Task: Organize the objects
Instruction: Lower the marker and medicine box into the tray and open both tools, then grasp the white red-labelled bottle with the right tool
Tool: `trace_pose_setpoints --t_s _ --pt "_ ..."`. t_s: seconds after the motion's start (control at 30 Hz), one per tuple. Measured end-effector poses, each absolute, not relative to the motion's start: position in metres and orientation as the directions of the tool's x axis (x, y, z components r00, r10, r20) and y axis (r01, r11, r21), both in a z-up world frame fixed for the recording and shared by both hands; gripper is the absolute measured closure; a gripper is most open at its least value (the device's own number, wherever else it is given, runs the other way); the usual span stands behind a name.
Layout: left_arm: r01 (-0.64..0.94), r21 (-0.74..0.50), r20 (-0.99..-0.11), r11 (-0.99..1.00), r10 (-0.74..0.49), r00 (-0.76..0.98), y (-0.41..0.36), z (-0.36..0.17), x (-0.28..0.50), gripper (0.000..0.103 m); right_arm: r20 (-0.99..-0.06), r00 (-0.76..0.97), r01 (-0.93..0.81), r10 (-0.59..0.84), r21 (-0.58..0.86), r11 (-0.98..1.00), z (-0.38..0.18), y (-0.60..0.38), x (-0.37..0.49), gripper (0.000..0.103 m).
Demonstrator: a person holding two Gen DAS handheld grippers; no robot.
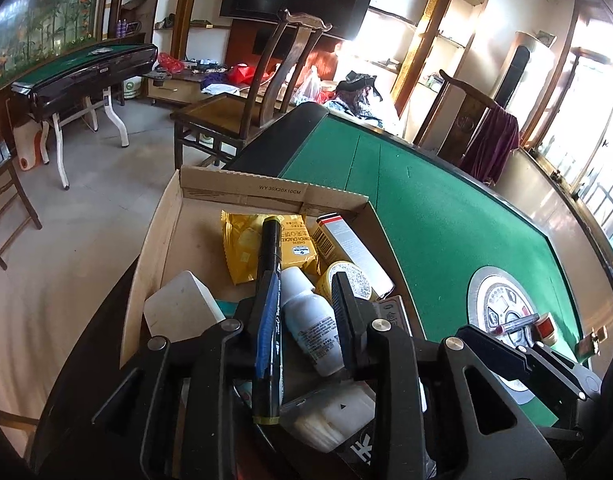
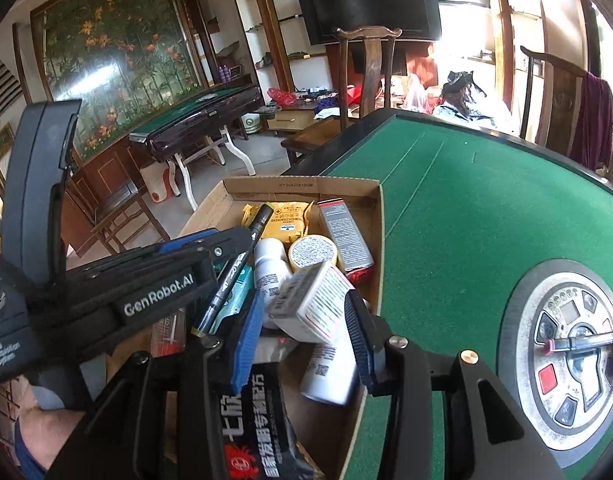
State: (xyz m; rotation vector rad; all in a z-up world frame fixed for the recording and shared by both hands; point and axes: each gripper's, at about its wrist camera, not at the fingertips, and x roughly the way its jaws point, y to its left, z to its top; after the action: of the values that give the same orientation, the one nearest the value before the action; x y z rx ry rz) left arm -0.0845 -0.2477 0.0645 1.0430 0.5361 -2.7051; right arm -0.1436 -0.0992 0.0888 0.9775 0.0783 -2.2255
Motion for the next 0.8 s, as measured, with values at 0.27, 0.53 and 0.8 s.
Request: trace_pose_setpoints --t_s 0.27,0.53,0.8 --pt "0.145 -0.237 -0.62 -0.961 0.034 -0.784 -0.208 0.079 -0.079 0.076 -0.659 -0.58 0.484 -0.479 0.194 -0.853 0.093 0.025 -0.157 0.061" --pt "-0.116 -0.246 -0.604 -0.962 0.246 -0.758 -0.142 0.082 -0.075 0.066 -0.727 -0.662 0.247 -0.182 0.017 -0.969 0.07 0.159 -0.207 0.046" --pt "-0.19 -0.217 -0.639 -0.957 0.287 -0.714 -0.115 0.073 -0.079 0.067 -0.74 -0.643 0.234 -0.198 0.056 -0.971 0.046 0.178 -0.239 0.046"
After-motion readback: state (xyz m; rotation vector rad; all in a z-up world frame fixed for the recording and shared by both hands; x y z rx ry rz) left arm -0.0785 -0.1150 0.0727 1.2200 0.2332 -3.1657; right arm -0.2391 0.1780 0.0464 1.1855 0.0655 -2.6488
